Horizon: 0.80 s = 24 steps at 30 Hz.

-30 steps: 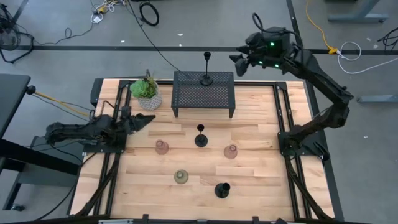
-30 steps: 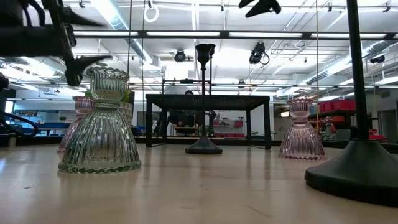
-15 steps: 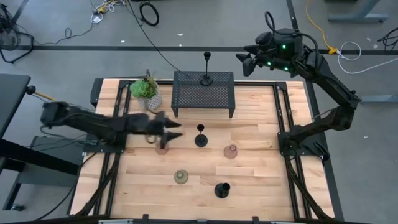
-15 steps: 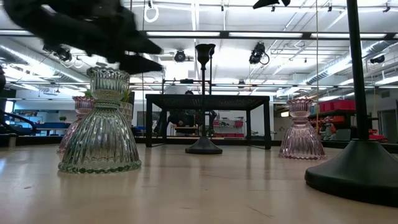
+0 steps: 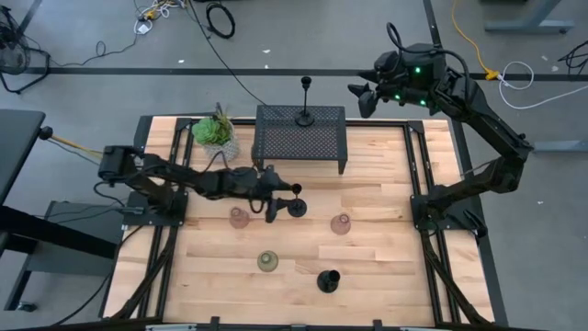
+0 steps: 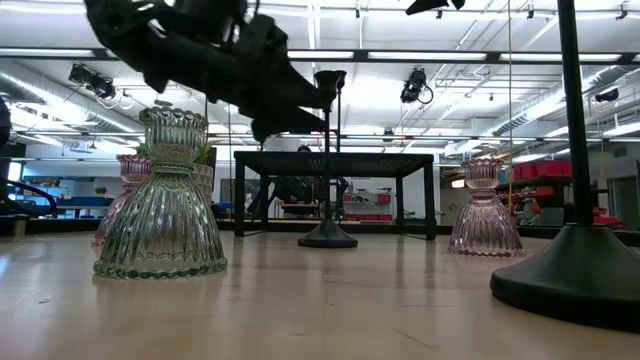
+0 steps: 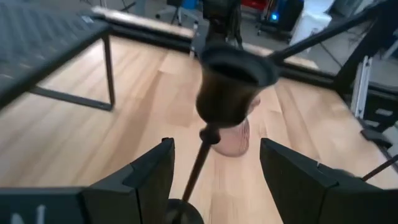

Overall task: Pick & Place candle stick holders
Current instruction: Put the top black candle holder on the shelf aligned with the other black candle holder

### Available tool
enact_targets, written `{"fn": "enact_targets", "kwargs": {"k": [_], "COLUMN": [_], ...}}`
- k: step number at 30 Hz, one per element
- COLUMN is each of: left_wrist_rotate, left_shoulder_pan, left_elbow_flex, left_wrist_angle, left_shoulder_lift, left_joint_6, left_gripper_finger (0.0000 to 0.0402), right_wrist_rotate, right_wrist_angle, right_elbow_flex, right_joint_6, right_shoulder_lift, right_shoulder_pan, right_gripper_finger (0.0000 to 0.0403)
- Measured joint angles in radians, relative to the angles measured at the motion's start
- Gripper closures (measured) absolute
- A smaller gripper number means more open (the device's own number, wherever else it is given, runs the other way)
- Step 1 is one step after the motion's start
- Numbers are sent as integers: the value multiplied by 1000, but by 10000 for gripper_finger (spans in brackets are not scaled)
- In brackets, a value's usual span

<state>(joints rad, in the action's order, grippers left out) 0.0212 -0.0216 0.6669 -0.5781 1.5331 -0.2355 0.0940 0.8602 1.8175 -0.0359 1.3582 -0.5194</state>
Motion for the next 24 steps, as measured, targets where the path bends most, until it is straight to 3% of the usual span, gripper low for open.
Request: {"fn": "enact_targets", "kwargs": {"k": [4, 6, 8, 11, 12, 18, 24], "left_wrist_rotate": [3, 4, 4, 6, -10, -59, -56], "left_shoulder_pan": [-1, -3, -6, -9, -11, -11, -27], "left_elbow_flex": [71, 96, 116, 139, 143, 212, 357], "left_wrist_angle": [-6, 1, 6, 28, 34, 87, 401], "left_shoulder_lift": [77, 107, 124, 123, 123, 73, -56], "left_joint_6": [11, 18, 17, 9, -11, -114, 2], "left_gripper_finger": [169, 192, 242, 359, 375, 377, 377], "right_wrist_rotate": [0, 0, -2, -5, -4, 3, 3], "right_wrist_angle": [8, 14, 23, 38, 46, 61, 63], "right_elbow_flex": [0, 0, 0, 0, 0, 0, 0], "right_joint_6": [27, 37, 44, 45, 46, 63, 64], "right_shoulder_lift": [-1, -3, -5, -6, -8, -10, -10], "right_shoulder_pan": [0, 0, -1, -1, -1, -1, -1], "right_gripper_finger": [154, 154, 154, 154, 154, 154, 154]}}
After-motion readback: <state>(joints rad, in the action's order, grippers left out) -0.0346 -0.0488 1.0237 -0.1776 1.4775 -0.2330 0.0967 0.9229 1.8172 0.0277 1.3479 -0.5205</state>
